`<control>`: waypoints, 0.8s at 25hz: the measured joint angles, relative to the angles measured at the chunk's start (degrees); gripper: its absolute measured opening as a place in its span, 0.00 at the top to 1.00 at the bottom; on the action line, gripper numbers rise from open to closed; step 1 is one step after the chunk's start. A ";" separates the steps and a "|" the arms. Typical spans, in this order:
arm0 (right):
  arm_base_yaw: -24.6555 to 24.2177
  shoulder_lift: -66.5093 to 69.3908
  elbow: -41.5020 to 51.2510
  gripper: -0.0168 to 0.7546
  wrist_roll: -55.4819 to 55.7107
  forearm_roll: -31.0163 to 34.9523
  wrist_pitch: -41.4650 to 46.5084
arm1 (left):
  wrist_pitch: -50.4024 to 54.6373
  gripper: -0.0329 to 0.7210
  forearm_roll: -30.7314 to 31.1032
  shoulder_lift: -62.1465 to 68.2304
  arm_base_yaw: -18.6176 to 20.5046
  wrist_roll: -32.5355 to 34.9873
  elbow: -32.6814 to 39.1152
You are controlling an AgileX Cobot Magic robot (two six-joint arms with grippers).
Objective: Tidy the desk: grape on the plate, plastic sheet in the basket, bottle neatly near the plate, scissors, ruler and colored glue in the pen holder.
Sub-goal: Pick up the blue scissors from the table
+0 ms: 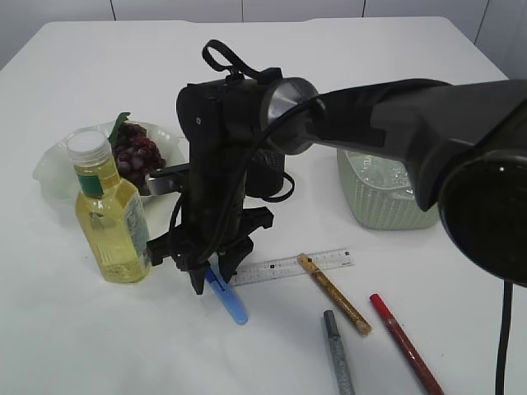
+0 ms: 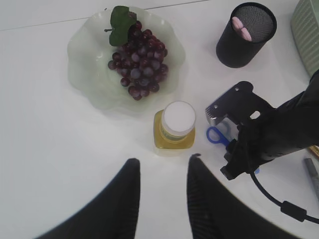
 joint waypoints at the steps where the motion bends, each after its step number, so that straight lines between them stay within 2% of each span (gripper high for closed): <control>1: 0.00 0.14 0.00 0.57 -0.08 -0.04 0.00 | 0.00 0.64 0.00 -0.10 0.00 0.00 0.00; 9: 0.00 0.18 0.00 0.57 -0.22 -2.59 0.00 | 0.00 0.64 0.00 -0.10 0.00 0.22 0.00; 20: 0.00 0.18 0.00 0.57 -0.22 -2.87 0.00 | 0.00 0.64 0.00 -0.10 0.00 0.34 0.00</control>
